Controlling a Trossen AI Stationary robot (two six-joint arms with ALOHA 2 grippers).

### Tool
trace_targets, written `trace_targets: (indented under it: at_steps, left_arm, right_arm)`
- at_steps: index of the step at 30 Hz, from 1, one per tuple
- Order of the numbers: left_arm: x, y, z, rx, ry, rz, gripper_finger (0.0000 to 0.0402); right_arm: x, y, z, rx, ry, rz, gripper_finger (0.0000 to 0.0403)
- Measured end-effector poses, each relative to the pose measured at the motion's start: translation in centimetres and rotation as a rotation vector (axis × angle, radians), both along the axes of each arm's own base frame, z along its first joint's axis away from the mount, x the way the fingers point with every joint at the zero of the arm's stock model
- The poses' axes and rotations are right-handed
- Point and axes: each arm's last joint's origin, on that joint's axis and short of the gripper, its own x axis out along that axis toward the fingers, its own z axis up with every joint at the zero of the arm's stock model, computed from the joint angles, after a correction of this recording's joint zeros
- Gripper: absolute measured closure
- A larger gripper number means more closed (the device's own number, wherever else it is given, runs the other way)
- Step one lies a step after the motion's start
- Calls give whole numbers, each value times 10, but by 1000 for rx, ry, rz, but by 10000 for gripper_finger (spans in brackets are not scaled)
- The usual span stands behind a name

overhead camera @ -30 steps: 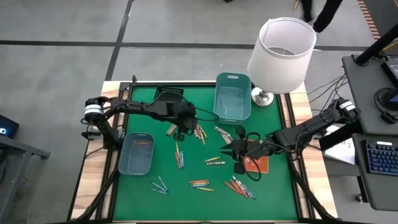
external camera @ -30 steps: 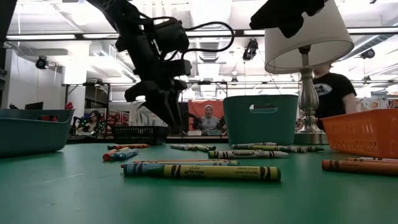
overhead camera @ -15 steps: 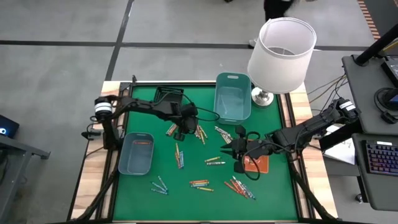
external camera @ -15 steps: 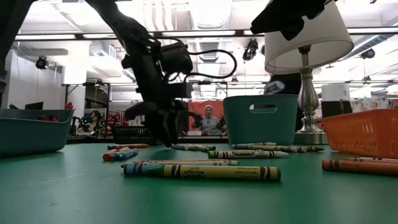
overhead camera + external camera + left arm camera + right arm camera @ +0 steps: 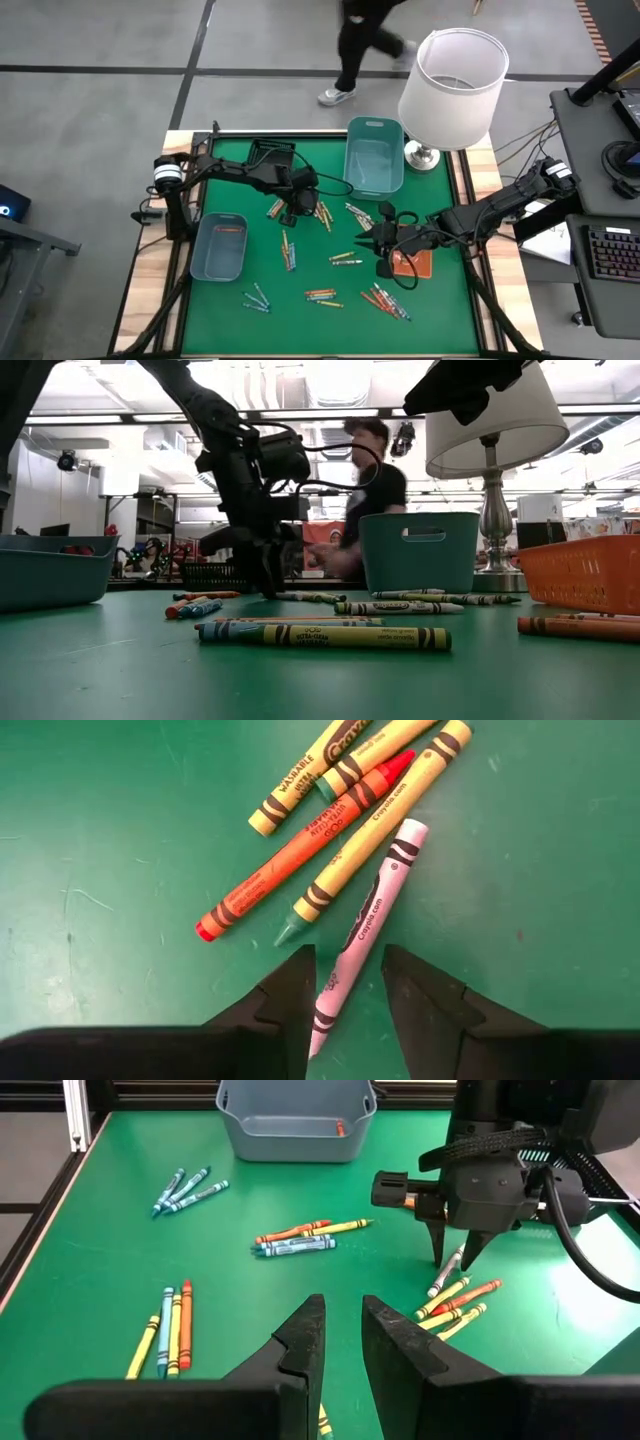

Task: Sort crayons
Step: Put the white crayon into the green bin

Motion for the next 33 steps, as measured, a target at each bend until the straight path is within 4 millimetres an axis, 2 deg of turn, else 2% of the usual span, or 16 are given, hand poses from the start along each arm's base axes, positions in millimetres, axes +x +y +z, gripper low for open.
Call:
trace_targets:
  at_steps: [12, 19, 21, 33]
  left_arm:
    - [-4, -2, -1, -15, 47, -3, 392]
    - [-8, -8, 5, -9, 63, -14, 400]
    - [-10, -11, 10, -11, 60, -14, 400]
    - [-13, -41, 69, -82, -193, 37, 401]
  right_arm:
    - [0, 0, 0, 4, -1, -2, 344]
    - [0, 0, -1, 3, 8, 2, 344]
    - [-1, 0, -1, 1, 16, 2, 344]
    - [-3, 0, -6, -4, 35, 11, 344]
